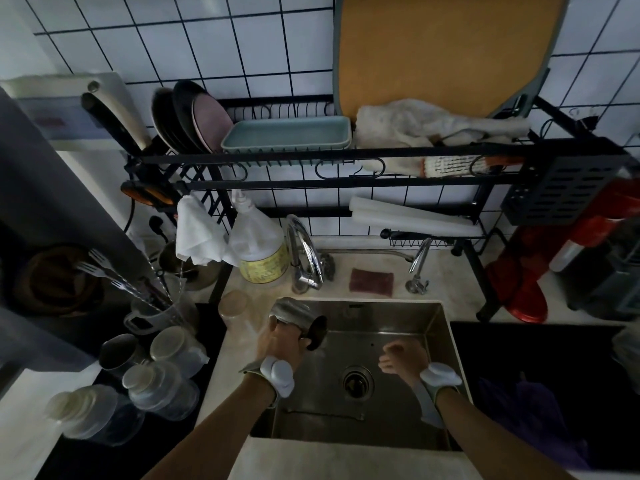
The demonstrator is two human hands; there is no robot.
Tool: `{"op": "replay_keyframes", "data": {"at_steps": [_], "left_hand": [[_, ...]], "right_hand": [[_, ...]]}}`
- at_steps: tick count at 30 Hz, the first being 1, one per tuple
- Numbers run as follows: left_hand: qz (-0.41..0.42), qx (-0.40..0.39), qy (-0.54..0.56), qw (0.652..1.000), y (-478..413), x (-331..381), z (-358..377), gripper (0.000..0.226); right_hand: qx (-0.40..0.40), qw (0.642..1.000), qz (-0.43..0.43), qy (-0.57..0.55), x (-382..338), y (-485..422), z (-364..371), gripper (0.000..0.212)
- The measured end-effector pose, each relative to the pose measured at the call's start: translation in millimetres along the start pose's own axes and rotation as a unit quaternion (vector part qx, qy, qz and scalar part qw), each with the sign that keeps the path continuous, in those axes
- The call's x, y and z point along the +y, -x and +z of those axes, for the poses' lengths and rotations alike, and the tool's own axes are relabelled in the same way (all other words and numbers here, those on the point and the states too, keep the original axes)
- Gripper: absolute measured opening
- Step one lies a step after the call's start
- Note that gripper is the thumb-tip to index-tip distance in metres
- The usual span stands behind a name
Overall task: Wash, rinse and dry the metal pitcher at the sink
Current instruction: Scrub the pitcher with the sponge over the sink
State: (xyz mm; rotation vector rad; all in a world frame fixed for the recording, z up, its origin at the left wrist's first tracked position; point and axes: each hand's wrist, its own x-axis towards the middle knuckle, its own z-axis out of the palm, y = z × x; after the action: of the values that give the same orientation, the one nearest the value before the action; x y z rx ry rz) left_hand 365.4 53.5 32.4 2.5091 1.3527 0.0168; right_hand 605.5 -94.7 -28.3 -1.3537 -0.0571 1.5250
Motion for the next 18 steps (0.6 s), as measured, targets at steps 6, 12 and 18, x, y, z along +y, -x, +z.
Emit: {"op": "replay_keyframes", "data": {"at_steps": [6, 12, 18], "left_hand": [[0.005, -0.029, -0.025, 0.999, -8, 3, 1, 0.03], [0.016, -0.041, -0.056, 0.997, -13, 5, 3, 0.03], [0.036, -0.021, -0.14, 0.989, -16, 11, -1, 0.032]], "right_hand": [[-0.003, 0.999, 0.022, 0.036, -2, 3, 5, 0.089], [-0.098, 0.995, 0.015, 0.026, -8, 0, 8, 0.102], [-0.029, 0.999, 0.016, 0.043, -6, 2, 19, 0.106]]}}
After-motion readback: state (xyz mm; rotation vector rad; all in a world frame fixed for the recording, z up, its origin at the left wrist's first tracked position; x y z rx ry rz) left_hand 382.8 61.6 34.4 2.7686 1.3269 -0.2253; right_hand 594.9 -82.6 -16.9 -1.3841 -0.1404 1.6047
